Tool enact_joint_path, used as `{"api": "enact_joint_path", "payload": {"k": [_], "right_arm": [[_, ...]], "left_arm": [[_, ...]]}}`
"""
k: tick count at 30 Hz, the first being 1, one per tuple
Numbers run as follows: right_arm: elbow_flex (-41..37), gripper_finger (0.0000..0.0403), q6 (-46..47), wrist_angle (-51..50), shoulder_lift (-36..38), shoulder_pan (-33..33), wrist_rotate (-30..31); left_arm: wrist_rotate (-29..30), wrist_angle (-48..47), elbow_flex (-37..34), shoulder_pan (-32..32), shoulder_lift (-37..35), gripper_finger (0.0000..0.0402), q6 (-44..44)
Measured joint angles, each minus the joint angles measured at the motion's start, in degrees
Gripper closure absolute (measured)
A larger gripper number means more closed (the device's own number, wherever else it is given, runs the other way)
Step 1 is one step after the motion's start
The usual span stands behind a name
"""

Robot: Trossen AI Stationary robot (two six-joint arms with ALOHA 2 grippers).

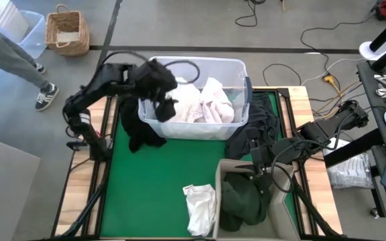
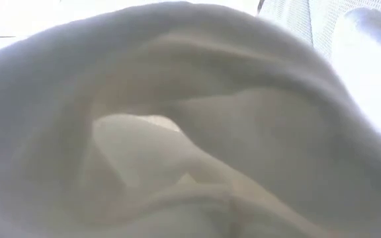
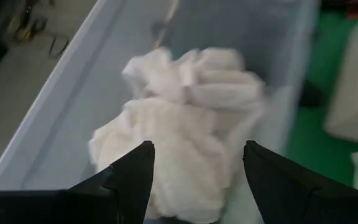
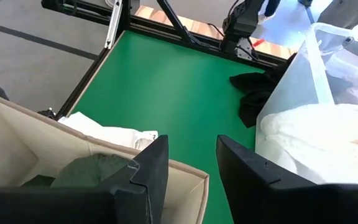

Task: Sort clothes
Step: Put the black pants into the brown laundry bin

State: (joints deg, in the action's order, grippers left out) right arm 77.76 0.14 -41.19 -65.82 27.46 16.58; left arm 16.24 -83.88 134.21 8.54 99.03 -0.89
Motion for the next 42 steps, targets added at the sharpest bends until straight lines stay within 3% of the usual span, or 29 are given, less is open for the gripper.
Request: {"api": "enact_joint_path", "payload": {"k": [10,21,28,35,42], "right_arm": [[0.0,0.0262,0.2,3.1,0.0,0.0,0.0],[0.0,0.0274,1.4,3.4,0.0,0.0,0.0],[0.0,0.0276,2.9,4.1,0.0,0.0,0.0],[0.0,0.0260,2.9,6.9,0.0,0.0,0.0],[0.8,0.0248,2.8,7.7,-0.2,0.0,0.0]], "left_arm": [[13.7,0.4,0.0,-19.8,-1.9,0.0178,-3.9],[16.1,-1.3,-3.0,-38.1,-0.4,0.0178,-1.1],[16.3,0.3,-12.7,-44.6,-0.3,0.0178,-5.8],[20.2,3.3,-23.6,-47.3,-0.3,0.0178,-13.3],[28.5,4.4,-33.8,-49.9,-0.6,0.0178,-22.7]]}}
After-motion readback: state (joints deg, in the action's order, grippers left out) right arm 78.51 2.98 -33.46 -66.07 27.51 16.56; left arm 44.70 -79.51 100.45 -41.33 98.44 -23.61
